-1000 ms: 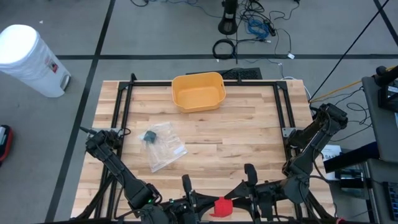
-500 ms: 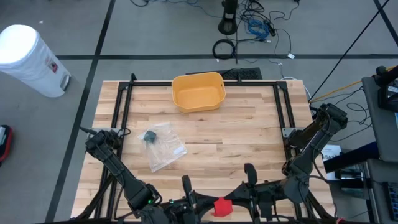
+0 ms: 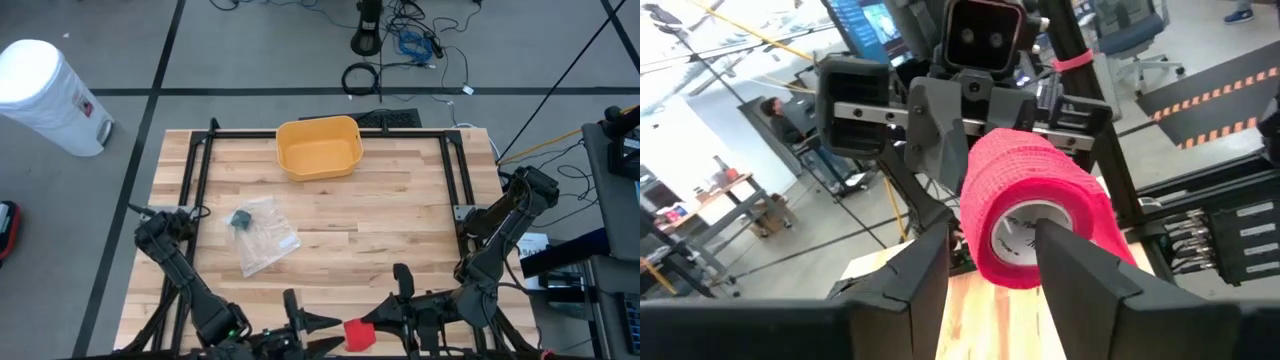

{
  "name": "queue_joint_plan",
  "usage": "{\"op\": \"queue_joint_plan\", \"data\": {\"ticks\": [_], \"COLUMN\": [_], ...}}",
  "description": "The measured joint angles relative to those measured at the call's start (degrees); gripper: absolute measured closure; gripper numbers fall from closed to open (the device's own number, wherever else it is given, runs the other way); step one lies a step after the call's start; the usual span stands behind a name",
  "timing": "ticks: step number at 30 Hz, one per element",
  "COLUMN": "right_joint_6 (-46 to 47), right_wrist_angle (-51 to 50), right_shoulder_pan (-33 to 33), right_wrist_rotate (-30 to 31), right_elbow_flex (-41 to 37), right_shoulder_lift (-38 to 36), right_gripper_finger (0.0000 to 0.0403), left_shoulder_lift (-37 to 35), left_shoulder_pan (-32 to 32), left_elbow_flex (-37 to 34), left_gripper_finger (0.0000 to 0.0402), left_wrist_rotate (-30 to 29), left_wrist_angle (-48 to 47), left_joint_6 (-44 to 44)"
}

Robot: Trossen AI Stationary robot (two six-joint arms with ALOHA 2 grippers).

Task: Roll bandage
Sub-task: Roll the red bandage

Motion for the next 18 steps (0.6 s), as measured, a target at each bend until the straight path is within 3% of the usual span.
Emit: {"op": "queue_joint_plan", "data": {"ticks": [6,18], "right_joint_6": [-0.1,-4.1], "right_wrist_angle": [-0.4,-0.3], "right_shoulder_pan": [0.5,5.1], "right_wrist_rotate": [1.3,12.1], "right_elbow_flex": [0.0,0.0], "right_shoulder_lift": [-0.4,-2.6], "right_gripper_finger": [0.0384,0.0384], "left_shoulder_lift": [0.0,0.0], "left_shoulder_pan": [-1.3,-2.0], "left_elbow_flex": [0.0,0.0], "left_gripper_finger": [0.0244,0.0243], "left_wrist_rotate": [-3.7,-3.7], "left_wrist_angle": [1.9,-1.1], "left_joint_6": [1.7,0.4]}}
